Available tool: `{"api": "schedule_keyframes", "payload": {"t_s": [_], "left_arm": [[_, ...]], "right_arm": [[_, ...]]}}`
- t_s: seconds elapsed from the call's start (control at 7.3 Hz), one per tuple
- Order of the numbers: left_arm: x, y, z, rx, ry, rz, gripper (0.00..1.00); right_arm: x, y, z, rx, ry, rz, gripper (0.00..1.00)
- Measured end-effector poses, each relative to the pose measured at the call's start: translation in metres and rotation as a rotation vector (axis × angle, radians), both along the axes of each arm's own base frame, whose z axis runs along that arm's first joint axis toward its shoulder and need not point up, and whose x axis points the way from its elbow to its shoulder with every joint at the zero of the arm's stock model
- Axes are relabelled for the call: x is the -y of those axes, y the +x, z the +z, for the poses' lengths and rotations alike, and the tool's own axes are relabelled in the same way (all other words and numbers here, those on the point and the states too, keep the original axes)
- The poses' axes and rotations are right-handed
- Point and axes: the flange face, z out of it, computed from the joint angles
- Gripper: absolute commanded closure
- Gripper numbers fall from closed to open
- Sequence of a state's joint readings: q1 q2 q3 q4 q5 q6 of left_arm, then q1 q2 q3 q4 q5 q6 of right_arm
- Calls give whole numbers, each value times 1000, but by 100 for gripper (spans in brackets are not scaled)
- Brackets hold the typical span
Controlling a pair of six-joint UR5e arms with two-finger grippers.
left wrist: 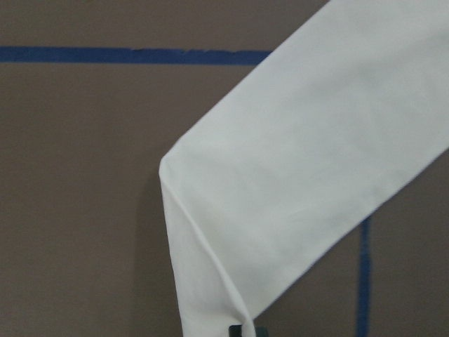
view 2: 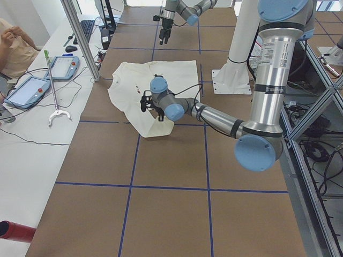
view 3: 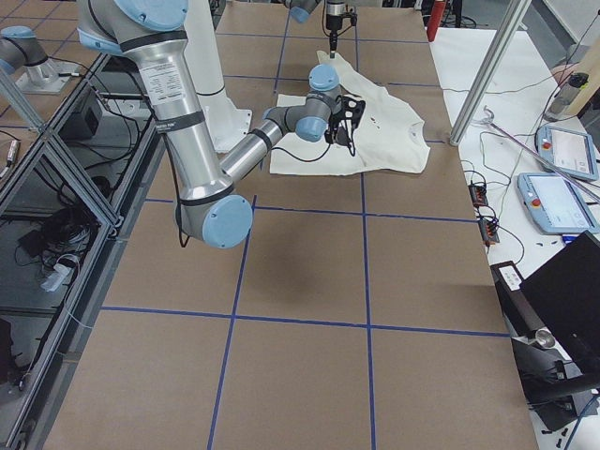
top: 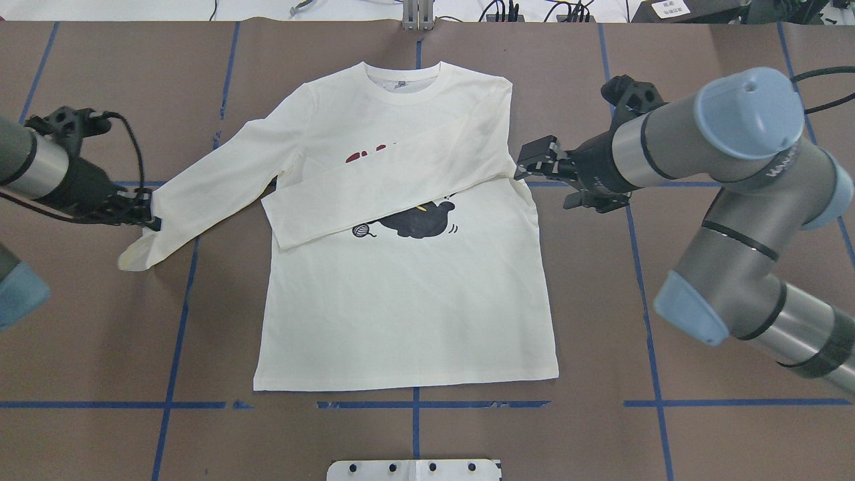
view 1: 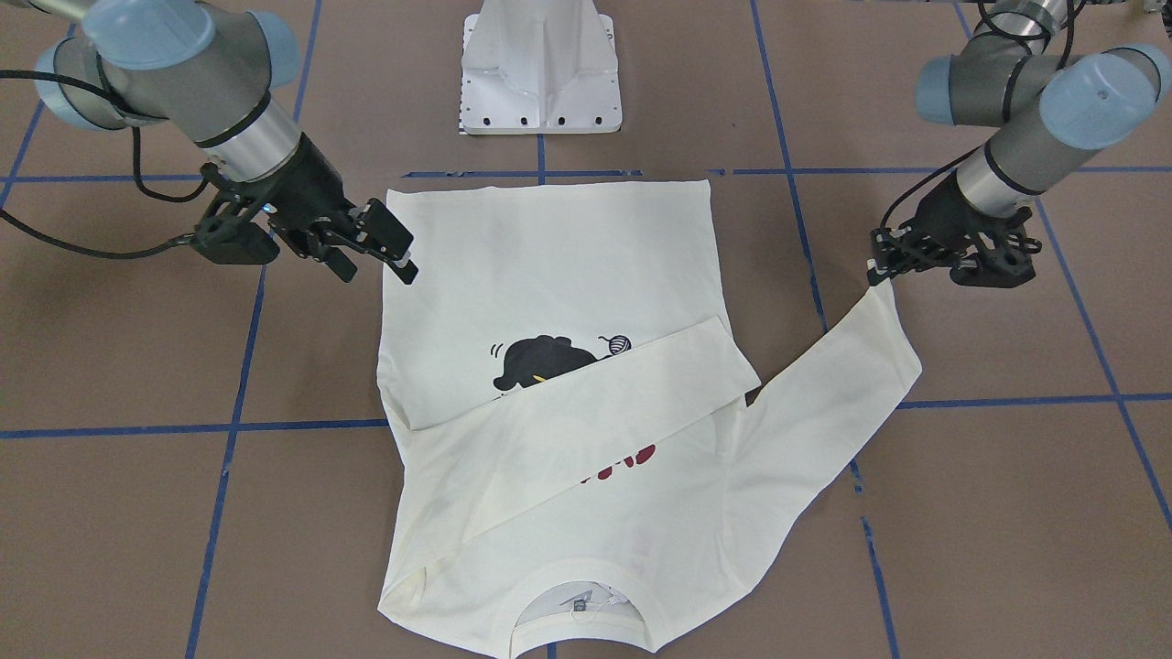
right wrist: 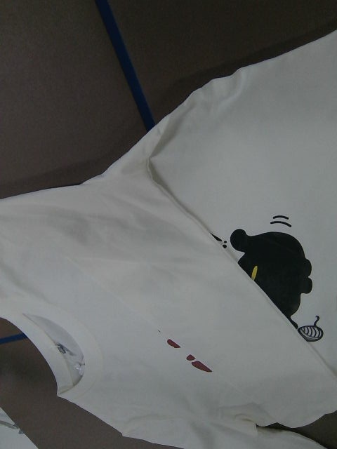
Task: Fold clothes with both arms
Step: 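Fold the held sleeve across the chest with the left gripper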
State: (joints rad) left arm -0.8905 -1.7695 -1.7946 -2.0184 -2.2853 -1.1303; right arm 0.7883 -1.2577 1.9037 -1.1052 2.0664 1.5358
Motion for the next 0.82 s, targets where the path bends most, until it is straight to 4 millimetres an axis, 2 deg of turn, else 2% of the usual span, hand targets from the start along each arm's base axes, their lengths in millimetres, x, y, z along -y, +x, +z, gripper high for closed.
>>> {"api": "schedule_keyframes", "payload": {"t_s": [0.14, 0.27, 0.41, 0.55, 0.68, 0.82], "left_arm": [[11, 63, -75, -66, -73, -26, 100], [27, 135, -153, -102, -132, -69, 100], [40, 204, -225, -115, -150, -113, 100], [37, 267, -284, -127, -130, -141, 100], [24, 319, -323, -161, -94, -171, 41], [15, 352, -338, -197, -73, -205, 19]], "right_arm": [[5, 48, 31, -31, 35, -35, 0], [9, 98, 67, -67, 83, -75, 0], [8, 137, 100, -108, 137, -105, 0], [4, 162, 125, -144, 180, -128, 0], [1, 177, 141, -167, 200, -140, 0], [-1, 183, 150, -179, 205, -144, 0]]}}
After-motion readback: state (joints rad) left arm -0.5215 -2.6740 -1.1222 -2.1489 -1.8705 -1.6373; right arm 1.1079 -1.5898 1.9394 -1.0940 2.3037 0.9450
